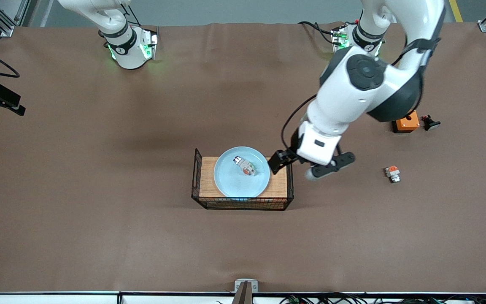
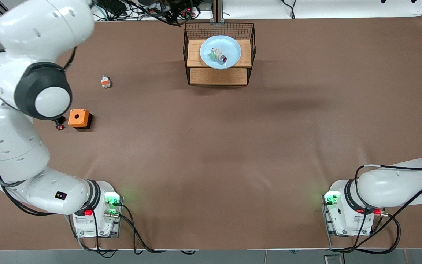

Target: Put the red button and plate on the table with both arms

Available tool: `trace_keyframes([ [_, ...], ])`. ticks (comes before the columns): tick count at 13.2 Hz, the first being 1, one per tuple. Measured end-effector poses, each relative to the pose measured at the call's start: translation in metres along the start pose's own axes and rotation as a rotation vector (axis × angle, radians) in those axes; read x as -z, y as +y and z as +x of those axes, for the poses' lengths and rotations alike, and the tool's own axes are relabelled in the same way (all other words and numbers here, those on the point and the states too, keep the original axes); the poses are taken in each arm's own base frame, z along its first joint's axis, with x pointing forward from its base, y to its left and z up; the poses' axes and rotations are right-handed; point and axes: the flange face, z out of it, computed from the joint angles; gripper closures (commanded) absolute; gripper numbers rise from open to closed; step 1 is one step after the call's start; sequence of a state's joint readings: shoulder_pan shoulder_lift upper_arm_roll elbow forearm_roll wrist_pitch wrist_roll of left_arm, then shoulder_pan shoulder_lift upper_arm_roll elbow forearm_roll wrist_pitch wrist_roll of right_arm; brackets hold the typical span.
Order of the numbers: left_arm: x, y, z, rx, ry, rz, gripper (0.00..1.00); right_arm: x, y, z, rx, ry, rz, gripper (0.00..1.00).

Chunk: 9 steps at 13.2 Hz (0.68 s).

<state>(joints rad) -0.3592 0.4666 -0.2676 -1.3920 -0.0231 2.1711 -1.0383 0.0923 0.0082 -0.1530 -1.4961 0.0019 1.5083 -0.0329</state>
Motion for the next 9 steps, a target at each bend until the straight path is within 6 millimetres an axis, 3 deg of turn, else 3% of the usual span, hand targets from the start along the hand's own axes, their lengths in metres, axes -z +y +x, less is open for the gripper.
trace_keyframes([
  [5, -0.045, 0.019, -0.034, 0.134, -0.021, -0.007, 0.01, -0.006, -0.033, 0.003, 0.053, -0.013, -0.001, 0.00],
  [9, -0.097, 0.027, -0.076, 0.252, -0.011, 0.067, 0.05, -0.011, -0.103, -0.009, -0.016, -0.067, -0.013, 0.00],
])
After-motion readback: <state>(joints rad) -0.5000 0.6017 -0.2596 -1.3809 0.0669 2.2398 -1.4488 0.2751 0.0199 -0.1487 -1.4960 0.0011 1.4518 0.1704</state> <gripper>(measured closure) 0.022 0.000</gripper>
